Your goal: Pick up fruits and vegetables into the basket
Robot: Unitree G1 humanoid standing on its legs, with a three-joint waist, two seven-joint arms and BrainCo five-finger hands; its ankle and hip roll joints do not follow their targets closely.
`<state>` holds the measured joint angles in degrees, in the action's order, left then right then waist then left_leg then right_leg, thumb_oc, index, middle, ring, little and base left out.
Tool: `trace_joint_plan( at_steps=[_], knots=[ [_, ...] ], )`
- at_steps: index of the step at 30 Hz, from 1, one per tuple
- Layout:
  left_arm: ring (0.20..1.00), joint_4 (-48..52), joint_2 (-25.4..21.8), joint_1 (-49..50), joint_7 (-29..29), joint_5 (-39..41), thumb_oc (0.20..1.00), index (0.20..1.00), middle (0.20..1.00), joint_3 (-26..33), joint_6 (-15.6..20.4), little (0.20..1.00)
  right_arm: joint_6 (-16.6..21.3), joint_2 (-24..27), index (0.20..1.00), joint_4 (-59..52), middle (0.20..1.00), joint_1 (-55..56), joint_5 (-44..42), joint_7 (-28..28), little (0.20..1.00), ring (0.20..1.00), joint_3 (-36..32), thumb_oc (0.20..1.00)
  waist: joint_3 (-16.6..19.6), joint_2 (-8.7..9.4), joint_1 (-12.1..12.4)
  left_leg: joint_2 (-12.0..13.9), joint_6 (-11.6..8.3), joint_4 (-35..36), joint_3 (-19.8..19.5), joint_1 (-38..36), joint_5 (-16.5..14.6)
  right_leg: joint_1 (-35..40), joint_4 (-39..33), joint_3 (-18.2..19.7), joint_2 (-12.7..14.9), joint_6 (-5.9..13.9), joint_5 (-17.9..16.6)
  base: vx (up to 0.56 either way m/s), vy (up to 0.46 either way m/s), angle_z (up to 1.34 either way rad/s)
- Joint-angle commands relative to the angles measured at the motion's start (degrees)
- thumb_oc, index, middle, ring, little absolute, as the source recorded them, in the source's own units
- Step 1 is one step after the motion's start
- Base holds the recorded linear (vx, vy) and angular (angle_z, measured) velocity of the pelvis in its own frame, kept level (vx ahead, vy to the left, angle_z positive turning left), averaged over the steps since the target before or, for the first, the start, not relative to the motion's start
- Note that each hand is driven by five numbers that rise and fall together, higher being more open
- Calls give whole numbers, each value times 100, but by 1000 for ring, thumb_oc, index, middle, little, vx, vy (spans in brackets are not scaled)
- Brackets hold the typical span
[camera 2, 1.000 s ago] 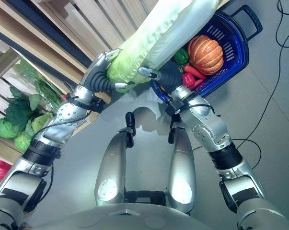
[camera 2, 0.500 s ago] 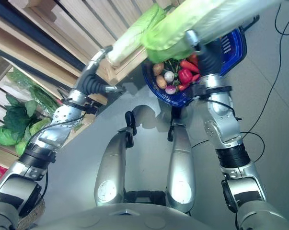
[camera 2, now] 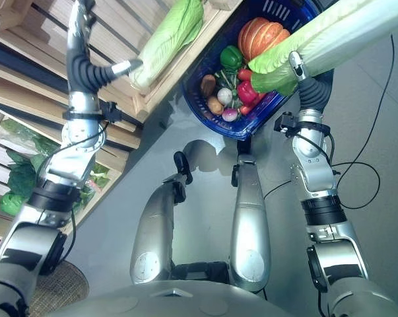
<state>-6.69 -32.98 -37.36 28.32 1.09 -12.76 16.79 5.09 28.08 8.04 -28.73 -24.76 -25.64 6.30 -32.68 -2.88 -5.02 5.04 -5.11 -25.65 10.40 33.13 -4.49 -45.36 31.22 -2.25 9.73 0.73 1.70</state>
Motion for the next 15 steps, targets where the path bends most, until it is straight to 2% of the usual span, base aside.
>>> trace_joint_plan(
  at_steps=[1, 7, 10, 13, 15],
  knots=[
    [1000, -141, 45, -365, 487, -45, 1000, 1000, 1000, 113, -84, 1000, -226, 340, 200, 127, 200, -357, -239, 100, 200, 200, 103, 200, 289, -400, -158, -200, 163, 190, 109, 364, 61, 33, 397, -407, -205, 127, 898, 29, -19, -4],
    [1000, -840, 15, -1346, 801, 249, 1000, 1000, 1000, -286, -522, 1000, -809, 493, 200, 1542, 200, -1215, -835, 500, 200, 200, 607, 200, 289, -483, -127, -197, 128, 123, 89, 581, 91, -249, 557, -370, -208, 96, 943, 5, 0, 0],
    [1000, -1227, -14, -1816, 905, 444, 1000, 1000, 1000, -528, -755, 1000, -940, 642, 200, 2278, 200, -1763, -982, 731, 200, 200, 907, 200, 289, -536, -77, -198, 121, 110, 62, 716, 112, -397, 607, -360, -199, 92, 948, 7, -6, 1],
    [1000, -1499, -28, -2054, 965, 545, 1000, 1000, 1000, -678, -841, 1000, -1050, 681, 200, 2673, 200, -2075, -1094, 902, 200, 200, 1071, 200, 289, -562, -46, -215, 117, 74, 34, 812, 104, -498, 647, -357, -200, 91, 955, 2, -8, 1],
    [1000, -1981, -14, -2408, 1079, 699, 1000, 1000, 1000, -918, -1010, 1000, -1350, 727, 200, 3207, 200, -2550, -1270, 1204, 200, 200, 1401, 200, 289, -567, 9, -232, 126, 4, -5, 1034, 96, -704, 709, -358, -219, 80, 950, 6, -40, 6]
  ],
)
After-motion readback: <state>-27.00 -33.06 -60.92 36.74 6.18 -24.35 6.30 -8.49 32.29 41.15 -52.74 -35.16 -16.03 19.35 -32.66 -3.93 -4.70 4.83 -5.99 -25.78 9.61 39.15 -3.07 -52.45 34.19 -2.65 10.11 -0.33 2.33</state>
